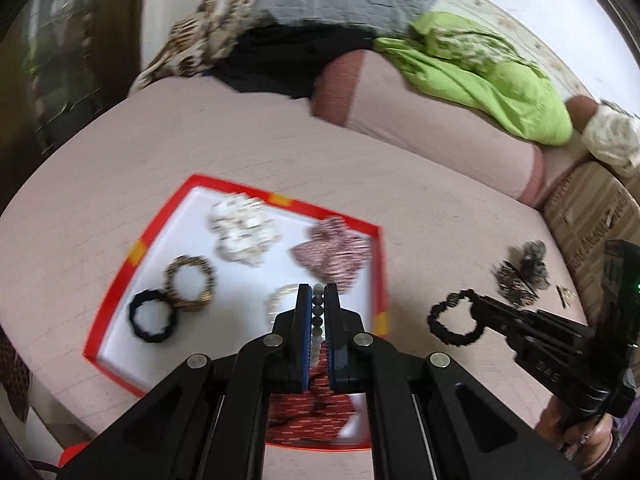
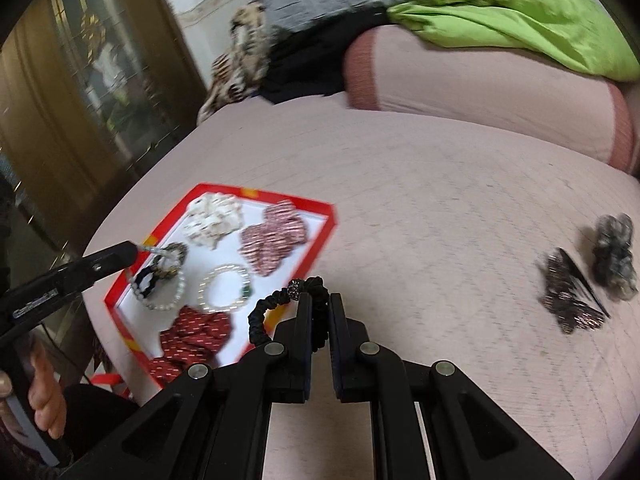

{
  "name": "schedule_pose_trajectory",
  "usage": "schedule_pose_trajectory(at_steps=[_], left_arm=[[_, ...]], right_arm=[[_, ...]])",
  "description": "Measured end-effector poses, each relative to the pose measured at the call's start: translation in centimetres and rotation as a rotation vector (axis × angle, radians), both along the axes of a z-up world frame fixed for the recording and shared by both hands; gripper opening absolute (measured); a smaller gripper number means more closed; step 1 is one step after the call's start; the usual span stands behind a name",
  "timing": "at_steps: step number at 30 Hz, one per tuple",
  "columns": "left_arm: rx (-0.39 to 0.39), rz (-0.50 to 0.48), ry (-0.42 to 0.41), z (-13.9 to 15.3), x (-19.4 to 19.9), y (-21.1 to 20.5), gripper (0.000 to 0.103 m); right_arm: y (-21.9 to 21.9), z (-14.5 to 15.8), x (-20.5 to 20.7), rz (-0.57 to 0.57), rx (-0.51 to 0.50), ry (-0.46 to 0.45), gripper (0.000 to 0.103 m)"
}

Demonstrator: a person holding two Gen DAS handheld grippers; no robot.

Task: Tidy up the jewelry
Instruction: 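Place the blue bracelet in the tray with the left gripper while the right places the black bracelet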

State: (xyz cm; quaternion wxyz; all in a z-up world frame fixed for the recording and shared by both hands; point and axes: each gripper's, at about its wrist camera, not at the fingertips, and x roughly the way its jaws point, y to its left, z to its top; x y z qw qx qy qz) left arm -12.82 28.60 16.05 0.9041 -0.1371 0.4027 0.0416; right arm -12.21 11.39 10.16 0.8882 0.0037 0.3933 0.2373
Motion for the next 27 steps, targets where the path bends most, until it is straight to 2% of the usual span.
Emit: schedule_pose_trajectory(at_steps=[6,9,11,15,21,27], left_arm=[[-0.025,0.113,0.093,-3.9,-0.1,4.5,0.005],[0.015,0.160,0.139,-5.3,0.0,5.7,0.005],[0.029,0.176,0.168,-6.2,-0.1,6.4,0.005],[0.001,0.194,0.213,-7.7,-0.4,7.7,0.005],[-0.070,0.196,0.213,-8.3,-1.0,9.3,0.005],[-0.082,0.201,0.159,-7.3,-1.6,9.8,0.006]], right_arm=[[4.1,-0.5,0.5,0.077,-0.001,0.027,0.008],[6.5,-0.9,1.1,0.108,0.011,0.054,0.008],[8.0,-1.2,1.5,0.128,0.008,0.061,0.008],[11.8,-2.3,2.8,0.169,-0.005,0.078,0.009],[16.5,-5.1,4.7,0.216,-0.024,0.150,0.009],[17.6,-6.1,4.9,0.238,-0.018,0.164,0.012]])
